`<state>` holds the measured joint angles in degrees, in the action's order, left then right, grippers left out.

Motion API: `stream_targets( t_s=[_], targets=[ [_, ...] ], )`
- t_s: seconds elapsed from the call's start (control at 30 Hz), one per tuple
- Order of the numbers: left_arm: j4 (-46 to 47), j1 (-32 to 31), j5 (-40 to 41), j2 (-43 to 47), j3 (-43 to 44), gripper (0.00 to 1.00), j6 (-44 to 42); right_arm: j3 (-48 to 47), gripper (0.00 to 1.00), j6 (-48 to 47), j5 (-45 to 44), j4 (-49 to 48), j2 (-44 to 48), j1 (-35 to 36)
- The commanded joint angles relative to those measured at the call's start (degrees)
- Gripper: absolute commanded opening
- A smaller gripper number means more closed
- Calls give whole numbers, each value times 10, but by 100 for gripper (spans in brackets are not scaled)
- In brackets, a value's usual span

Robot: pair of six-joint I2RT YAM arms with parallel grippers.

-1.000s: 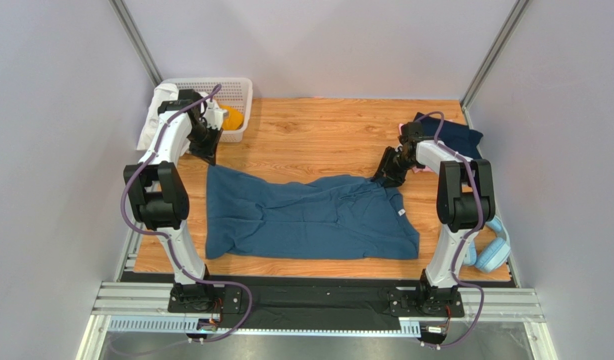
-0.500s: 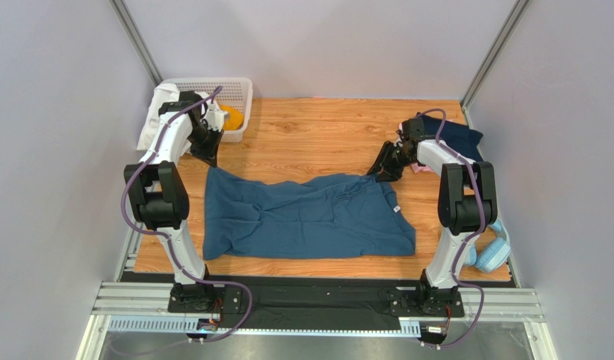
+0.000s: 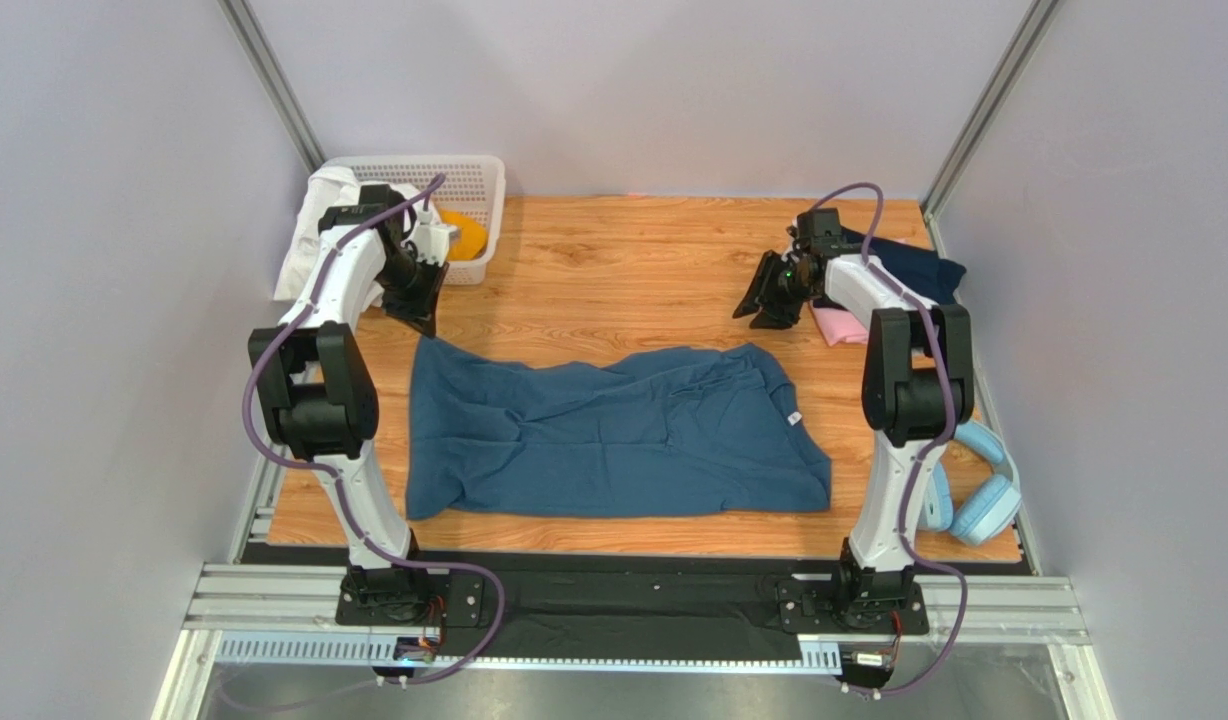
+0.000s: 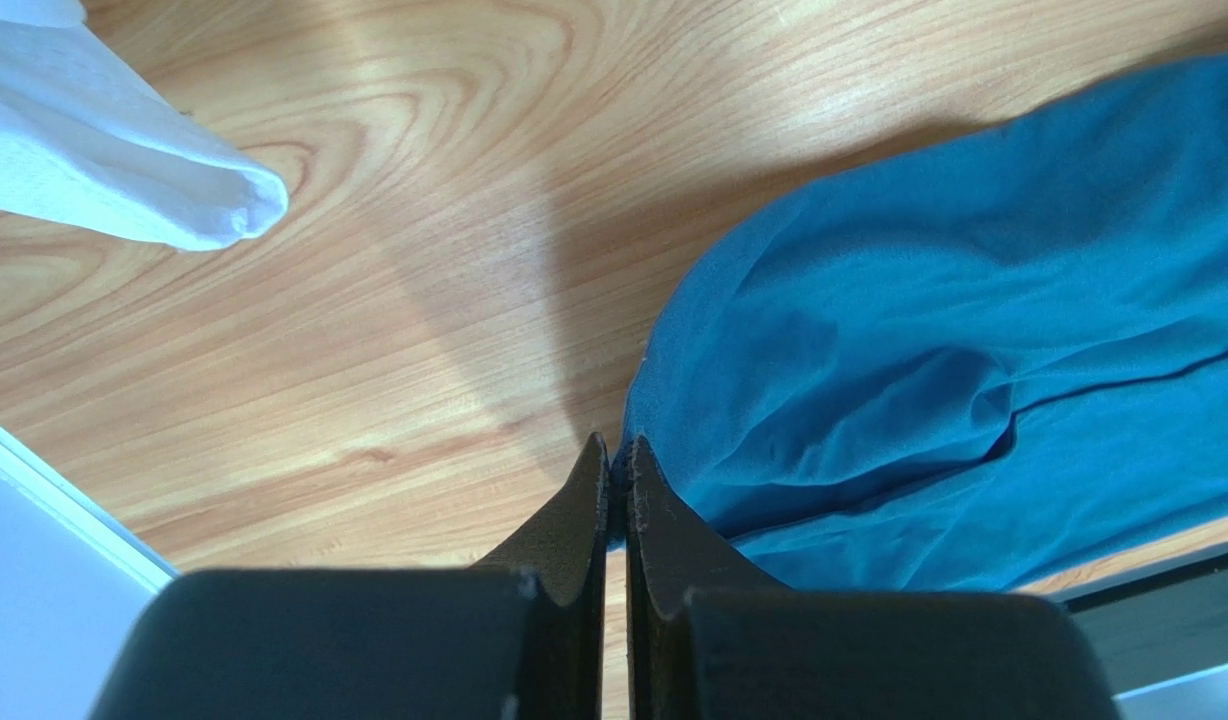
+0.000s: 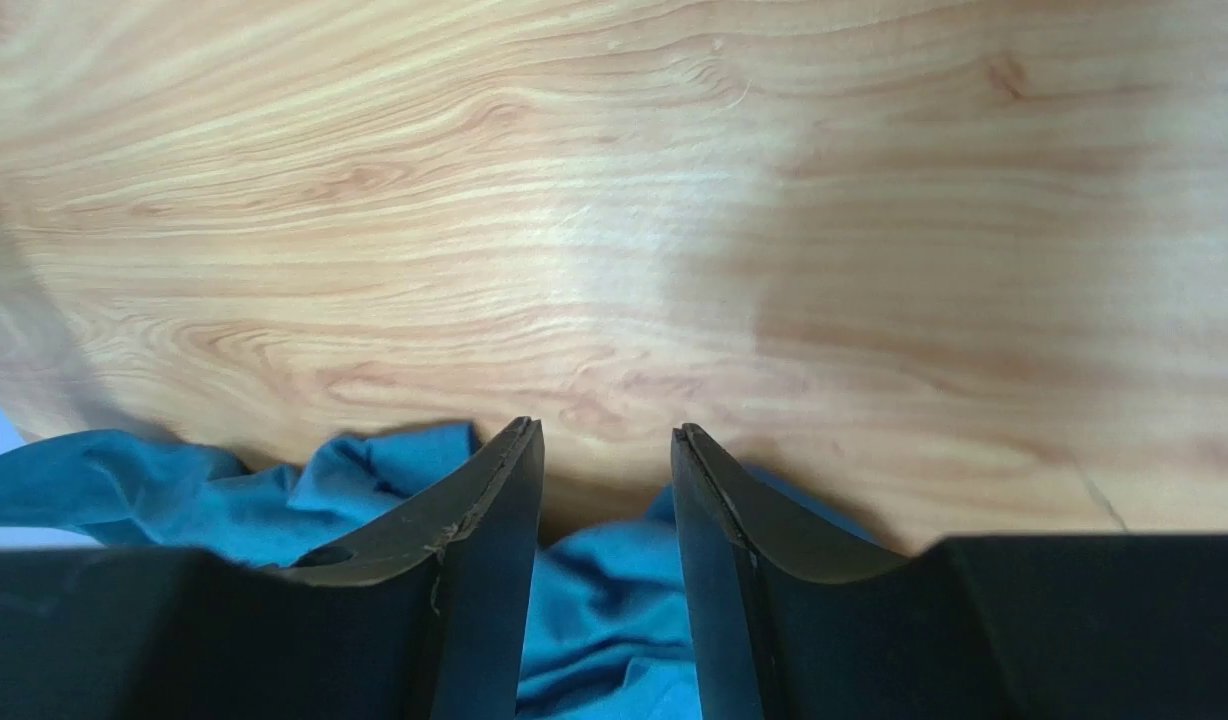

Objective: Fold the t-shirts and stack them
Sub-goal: Grap the side of the flattened tshirt furthest away from the robot with both arms

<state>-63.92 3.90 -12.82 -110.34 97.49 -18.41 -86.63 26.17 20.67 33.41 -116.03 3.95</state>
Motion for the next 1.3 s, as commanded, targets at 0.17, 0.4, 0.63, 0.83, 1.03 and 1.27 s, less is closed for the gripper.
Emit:
stream_targets(
  t_s=[0.17, 0.4, 0.63, 0.83, 1.03, 1.27],
  targets=[
    [-3, 1, -7, 27, -10, 0, -18, -38, 41, -28, 45, 14, -69, 9],
    [1, 1, -9, 25, -13, 0, -16, -1, 40, -34, 80, 56, -19, 20],
    [1, 1, -17, 24, -16, 0, -13, 44, 40, -44, 65, 88, 35, 20],
    [5, 1, -19, 27, -20, 0, -13, 61, 28, -41, 73, 92, 50, 20],
    [5, 1, -17, 30, -19, 0, -17, 64, 3, -35, 86, 96, 51, 20],
    [5, 1, -18, 29, -17, 0, -15, 69, 0, -25, 80, 107, 88, 20]
  ],
)
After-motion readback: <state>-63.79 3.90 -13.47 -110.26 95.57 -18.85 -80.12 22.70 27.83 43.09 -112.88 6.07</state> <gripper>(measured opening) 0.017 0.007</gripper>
